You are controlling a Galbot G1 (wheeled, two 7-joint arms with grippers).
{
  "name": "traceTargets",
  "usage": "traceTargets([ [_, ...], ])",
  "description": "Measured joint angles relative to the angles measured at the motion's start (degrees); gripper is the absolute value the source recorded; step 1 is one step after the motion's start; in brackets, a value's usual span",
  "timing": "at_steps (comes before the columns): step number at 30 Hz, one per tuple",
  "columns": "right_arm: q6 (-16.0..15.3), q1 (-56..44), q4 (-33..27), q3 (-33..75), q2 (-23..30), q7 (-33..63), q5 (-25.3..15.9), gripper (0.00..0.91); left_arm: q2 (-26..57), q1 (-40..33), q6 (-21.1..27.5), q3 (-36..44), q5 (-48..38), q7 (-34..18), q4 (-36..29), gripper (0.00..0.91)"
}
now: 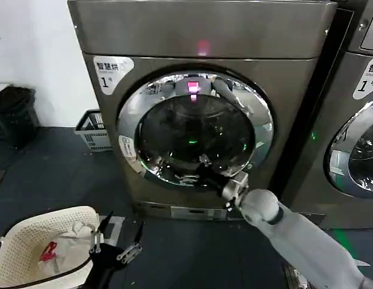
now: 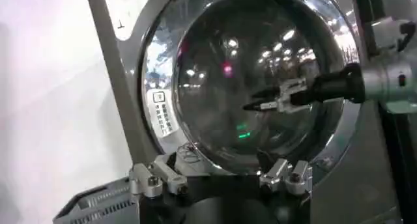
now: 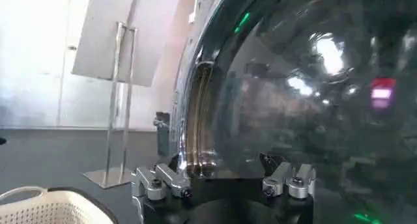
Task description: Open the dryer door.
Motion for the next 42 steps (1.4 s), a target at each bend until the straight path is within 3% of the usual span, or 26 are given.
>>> traceTargets([
  [19, 0.52, 6.91, -9.96, -5.84, 8.67, -0.42, -0.21, 0.907, -0.35, -0.26, -0.25, -0.19, -0.16, -0.02, 0.09, 0.907],
  [42, 0.38, 11.53, -18.33, -8.03, 15.54, -1.13, -0.67, 0.907, -0.72, -0.74, -0.45, -0.23, -0.47, -0.04, 0.5, 0.907],
])
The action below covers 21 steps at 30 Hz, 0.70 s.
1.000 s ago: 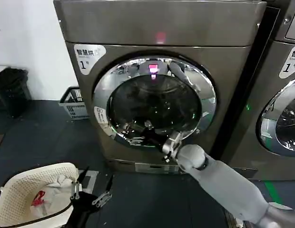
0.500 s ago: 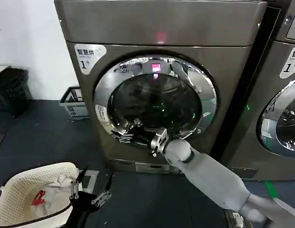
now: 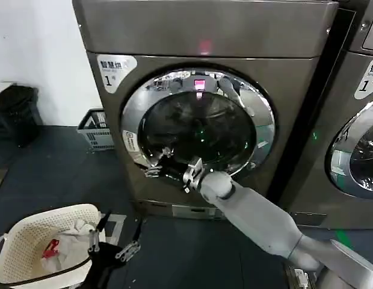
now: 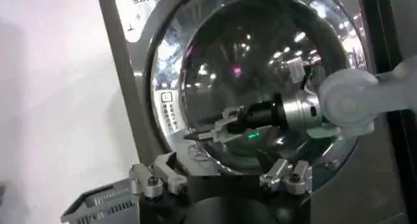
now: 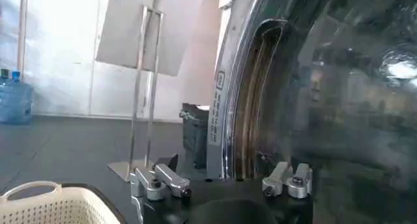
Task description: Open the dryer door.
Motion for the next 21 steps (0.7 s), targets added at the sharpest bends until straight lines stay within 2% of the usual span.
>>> traceTargets([
  [11, -0.2, 1.71, -2.37, -0.74, 3.17, 0.36, -0.69, 0.907, 0.21, -0.39, 0.0, 0.08, -0.33, 0.01, 0.05, 0.907],
  [21, -0.35, 2.85, -3.42, -1.5, 3.74, -1.03, -0.38, 0.907, 0.38, -0.55, 0.09, 0.08, -0.44, 0.09, -0.04, 0.907],
])
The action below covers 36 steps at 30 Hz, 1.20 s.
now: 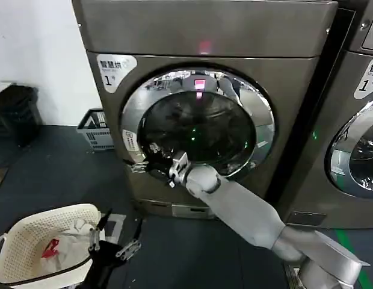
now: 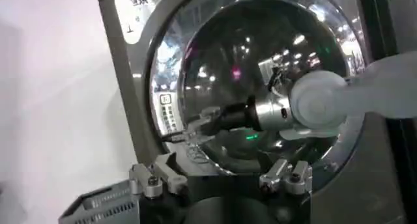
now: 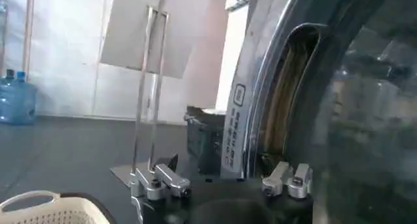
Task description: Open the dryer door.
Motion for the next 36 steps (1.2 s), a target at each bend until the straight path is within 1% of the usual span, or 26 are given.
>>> traceTargets([
  [7, -0.45, 0.04, 1.69, -0.67, -1.89, -2.32, 1.07, 0.907, 0.06, -0.25, 0.05, -0.19, -0.22, 0.04, 0.05, 0.907],
  [11, -0.5, -0.36, 3.61, -1.08, -3.64, -4.7, 1.5, 0.907, 0.23, -0.5, 0.17, -0.78, -0.74, 0.13, 0.21, 0.907],
  [14, -0.49, -0.64, 5.36, -1.41, -4.98, -6.14, 2.61, 0.907, 0.35, -0.93, 0.45, -1.51, -1.5, 0.23, 0.44, 0.907],
  [20, -0.63, -0.81, 8.48, -2.18, -6.87, -9.3, 2.85, 0.907, 0.83, -1.84, 0.93, -3.55, -3.17, 0.72, 0.65, 0.907],
  [28, -0.57, -0.93, 10.78, -2.48, -8.56, -12.12, 2.98, 0.907, 0.79, -1.89, 0.96, -4.74, -3.58, 0.91, 0.73, 0.907],
  [31, -0.76, -1.27, 12.59, -2.6, -9.99, -13.59, 4.49, 0.907, 0.92, -2.3, 1.26, -5.77, -5.9, 1.13, 0.79, 0.907],
  [36, -0.86, -1.62, 16.26, -2.8, -13.13, -16.48, 5.07, 0.907, 1.61, -3.52, 1.91, -8.15, -10.17, 2.34, 1.12, 0.907],
])
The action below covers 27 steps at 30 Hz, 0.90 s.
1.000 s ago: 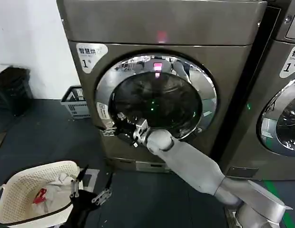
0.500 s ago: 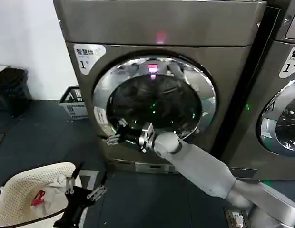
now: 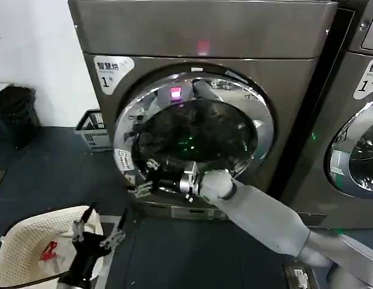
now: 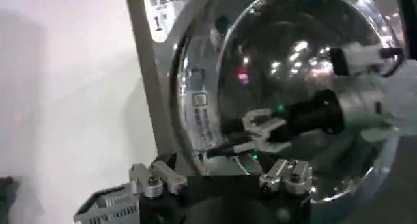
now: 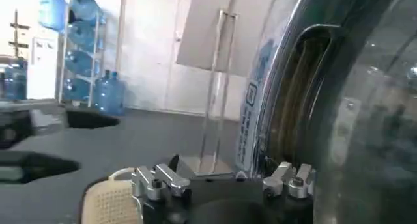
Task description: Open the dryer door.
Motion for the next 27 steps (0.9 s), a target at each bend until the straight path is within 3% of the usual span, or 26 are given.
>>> traceTargets([
  [13, 0.43, -1.89, 7.48, 0.44, -6.18, -4.99, 0.17, 0.907, 3.47, -6.26, 1.87, -10.75, -8.38, 5.35, 4.66, 0.907],
  [19, 0.61, -2.69, 10.88, 0.53, -8.96, -6.41, 0.18, 0.907, 5.96, -9.28, -0.07, -16.8, -9.92, 8.43, 7.35, 0.907],
  [27, 2.2, -3.91, 15.66, 1.11, -13.24, -10.71, 0.21, 0.907, 10.77, -12.6, -1.6, -16.77, -10.38, 11.12, 10.99, 0.907],
])
